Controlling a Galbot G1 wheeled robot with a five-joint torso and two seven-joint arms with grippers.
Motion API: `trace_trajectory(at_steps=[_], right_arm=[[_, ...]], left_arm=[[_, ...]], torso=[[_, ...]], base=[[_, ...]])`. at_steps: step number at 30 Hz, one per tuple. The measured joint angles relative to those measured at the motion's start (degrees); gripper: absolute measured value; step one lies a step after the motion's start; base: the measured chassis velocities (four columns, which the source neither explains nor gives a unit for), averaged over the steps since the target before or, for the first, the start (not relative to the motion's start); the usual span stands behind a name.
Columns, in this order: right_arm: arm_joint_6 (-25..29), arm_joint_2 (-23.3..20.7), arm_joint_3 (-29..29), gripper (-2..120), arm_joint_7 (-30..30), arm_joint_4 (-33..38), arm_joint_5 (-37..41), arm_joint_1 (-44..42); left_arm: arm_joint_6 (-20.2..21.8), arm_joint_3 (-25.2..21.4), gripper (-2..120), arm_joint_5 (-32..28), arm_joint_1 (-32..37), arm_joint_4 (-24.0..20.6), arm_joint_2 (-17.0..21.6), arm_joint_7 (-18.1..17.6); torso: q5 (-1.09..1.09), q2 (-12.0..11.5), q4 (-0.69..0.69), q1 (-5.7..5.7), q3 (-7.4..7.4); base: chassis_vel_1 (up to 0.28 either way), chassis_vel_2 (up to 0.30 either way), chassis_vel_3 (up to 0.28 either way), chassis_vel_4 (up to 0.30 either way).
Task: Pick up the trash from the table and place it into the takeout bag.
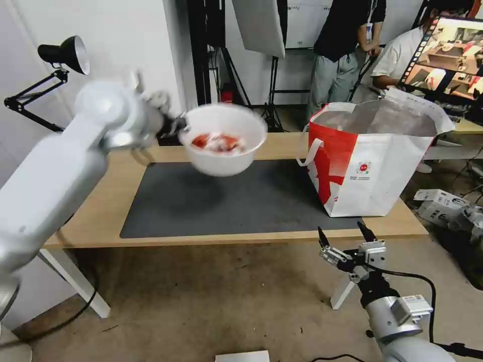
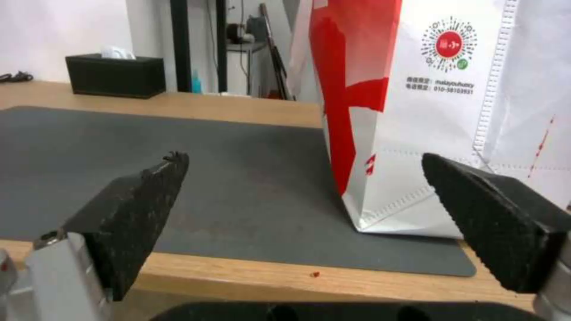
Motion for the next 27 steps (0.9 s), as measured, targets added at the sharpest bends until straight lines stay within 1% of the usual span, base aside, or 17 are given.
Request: trace_trajectory(at_steps=[1, 2, 5, 6, 9, 10, 13, 14, 17, 18, 20, 21, 22, 24, 25, 26, 27], right_arm=[[0.0, 0.08, 0.0, 100, -0.01, 0.07, 0.0, -0.03], [0.0, 0.08, 0.0, 100, -0.01, 0.07, 0.0, -0.03], [-0.01, 0.4, -0.26, 100, -0.02, 0.21, -0.03, -0.05], [-0.01, 0.4, -0.26, 100, -0.02, 0.21, -0.03, -0.05], [-0.04, 0.81, -0.5, 100, -0.06, 0.35, -0.16, -0.12], [-0.04, 0.81, -0.5, 100, -0.06, 0.35, -0.16, -0.12], [-0.06, 1.18, -0.54, 100, -0.07, 0.6, -0.27, -0.35], [-0.06, 1.18, -0.54, 100, -0.07, 0.6, -0.27, -0.35], [-0.06, 1.36, -0.33, 100, -0.07, 0.87, -0.3, -0.5], [-0.06, 1.36, -0.33, 100, -0.07, 0.87, -0.3, -0.5], [-0.06, 1.53, -0.16, 100, -0.05, 1.01, -0.31, -0.53], [-0.05, 1.69, -0.12, 100, -0.04, 1.08, -0.33, -0.54], [-0.05, 1.69, -0.12, 100, -0.04, 1.08, -0.33, -0.54], [-0.06, 1.84, -0.12, 100, -0.03, 1.15, -0.43, -0.58], [-0.05, 1.94, -0.11, 100, -0.03, 1.21, -0.57, -0.66], [-0.05, 1.94, -0.11, 100, -0.03, 1.21, -0.57, -0.66], [-0.05, 2.03, -0.08, 100, -0.03, 1.23, -0.66, -0.69]], left_arm=[[-0.2, 0.85, 0, 0.0, -1.67, 1.13, -2.07, -0.11], [-0.2, 0.85, 0, 0.0, -1.67, 1.13, -2.07, -0.11], [-0.6, 2.92, 0, 0.38, -5.88, 5.56, -8.09, -0.2], [-0.6, 2.92, 0, 0.38, -5.88, 5.56, -8.09, -0.2], [-0.59, 3.79, 0, 2.39, -8.91, 11.26, -13.78, 0.47], [-0.59, 3.79, 0, 2.39, -8.91, 11.26, -13.78, 0.47], [-0.32, 4.03, 0, 6.99, -11.32, 18.46, -20.36, 2.68], [-0.32, 4.03, 0, 6.99, -11.32, 18.46, -20.36, 2.68], [-0.09, 3.82, 0, 11.91, -12.54, 24.72, -26.62, 4.77], [-0.09, 3.82, 0, 11.91, -12.54, 24.72, -26.62, 4.77], [-0.07, 3.7, 0, 15.54, -12.71, 27.4, -29.97, 6.9], [-0.1, 3.72, 0, 18.08, -12.58, 28.66, -31.68, 9.09], [-0.1, 3.72, 0, 18.08, -12.58, 28.66, -31.68, 9.09], [-0.62, 4.17, 0, 21.21, -12.04, 29.54, -32.66, 12.39], [-1.79, 4.87, 0, 24.4, -11.46, 30.25, -33.07, 15.63], [-1.79, 4.87, 0, 24.4, -11.46, 30.25, -33.07, 15.63], [-3.1, 5.65, 0, 27.44, -10.98, 30.75, -33.17, 18.25]], torso=[[-0.01, 0.0, 0.0, 0.0, 0.0], [-0.01, 0.0, 0.0, 0.0, 0.0], [-0.02, 0.0, 0.0, 0.0, 0.0], [-0.02, 0.0, 0.0, 0.0, 0.0], [-0.04, 0.0, 0.04, 0.0, 0.01], [-0.04, 0.0, 0.04, 0.0, 0.01], [-0.02, -0.01, 0.01, 0.0, 0.0], [-0.02, -0.01, 0.01, 0.0, 0.0], [-0.02, 0.0, 0.01, 0.01, 0.01], [-0.02, 0.0, 0.01, 0.01, 0.01], [-0.01, 0.0, 0.0, 0.0, 0.0], [-0.02, 0.0, -0.01, 0.01, 0.0], [-0.02, 0.0, -0.01, 0.01, 0.0], [-0.03, 0.0, 0.01, 0.0, 0.0], [-0.04, 0.0, 0.01, 0.0, 0.0], [-0.04, 0.0, 0.01, 0.0, 0.0], [-0.04, 0.0, 0.02, 0.0, 0.0]], base=[[0.0, 0.0, 0.0, 0.0], [0.0, 0.0, 0.0, 0.0], [0.0, 0.0, 0.0, 0.0], [0.0, 0.0, 0.0, 0.0], [0.0, 0.0, 0.0, 0.0], [0.0, 0.0, 0.0, 0.0], [0.0, 0.0, 0.0, 0.0], [0.0, 0.0, 0.0, 0.0], [0.0, 0.0, 0.0, 0.0], [0.0, 0.0, 0.0, 0.0], [0.0, 0.0, 0.0, 0.0], [0.0, 0.0, 0.0, 0.0], [0.0, 0.0, 0.0, 0.0], [0.0, 0.0, 0.0, 0.0], [0.0, 0.0, 0.0, 0.0], [0.0, 0.0, 0.0, 0.0], [0.0, 0.0, 0.0, 0.0]])
